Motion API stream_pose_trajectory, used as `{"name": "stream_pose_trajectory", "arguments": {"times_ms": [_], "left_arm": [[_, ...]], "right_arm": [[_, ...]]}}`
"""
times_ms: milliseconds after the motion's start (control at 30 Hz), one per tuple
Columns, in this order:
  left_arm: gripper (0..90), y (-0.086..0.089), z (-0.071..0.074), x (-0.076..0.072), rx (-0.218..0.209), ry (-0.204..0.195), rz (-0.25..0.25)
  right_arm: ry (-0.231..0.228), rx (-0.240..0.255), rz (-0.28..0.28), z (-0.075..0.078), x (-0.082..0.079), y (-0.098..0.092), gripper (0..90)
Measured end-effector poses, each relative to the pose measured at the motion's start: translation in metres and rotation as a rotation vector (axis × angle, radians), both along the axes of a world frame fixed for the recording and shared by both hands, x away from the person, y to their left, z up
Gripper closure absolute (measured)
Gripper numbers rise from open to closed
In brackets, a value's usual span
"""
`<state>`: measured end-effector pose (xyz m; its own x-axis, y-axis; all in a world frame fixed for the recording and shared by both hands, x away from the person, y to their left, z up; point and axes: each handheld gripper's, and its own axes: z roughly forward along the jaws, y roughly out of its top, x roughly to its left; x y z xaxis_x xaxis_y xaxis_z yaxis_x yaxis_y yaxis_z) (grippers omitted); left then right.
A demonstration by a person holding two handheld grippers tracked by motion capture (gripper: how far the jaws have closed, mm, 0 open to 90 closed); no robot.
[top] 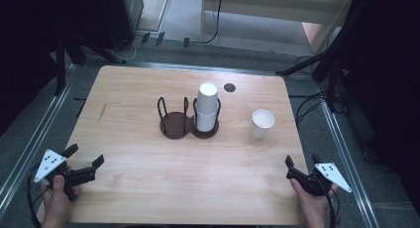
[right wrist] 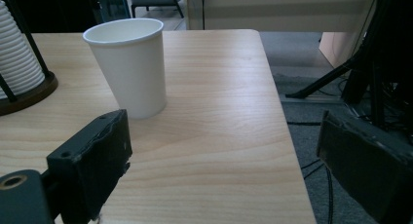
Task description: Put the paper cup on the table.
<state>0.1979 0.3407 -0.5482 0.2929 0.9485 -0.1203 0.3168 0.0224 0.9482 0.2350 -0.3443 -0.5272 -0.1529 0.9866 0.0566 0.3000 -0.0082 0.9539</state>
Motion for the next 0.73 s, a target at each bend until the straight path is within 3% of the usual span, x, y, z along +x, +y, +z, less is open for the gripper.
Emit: {"name": "stream_pose_trajectory", "arguments": {"times_ms": [433, 633, 733], "left_arm": [[0.0, 0.0, 0.0, 0.0, -0.002, 0.0, 0.001], [0.0, 0.002, 0.0, 0.0, -0.022, -0.002, 0.008], [0.0, 0.006, -0.001, 0.001, -0.052, -0.007, 0.019]], "right_arm": [[0.012, 0.013, -0.034, -0.007, -0.019, -0.019, 6.5], [0.016, 0.034, -0.022, -0.012, -0.025, -0.017, 6.5], [0.008, 0.014, -0.018, -0.013, -0.025, -0.015, 6.5]]}}
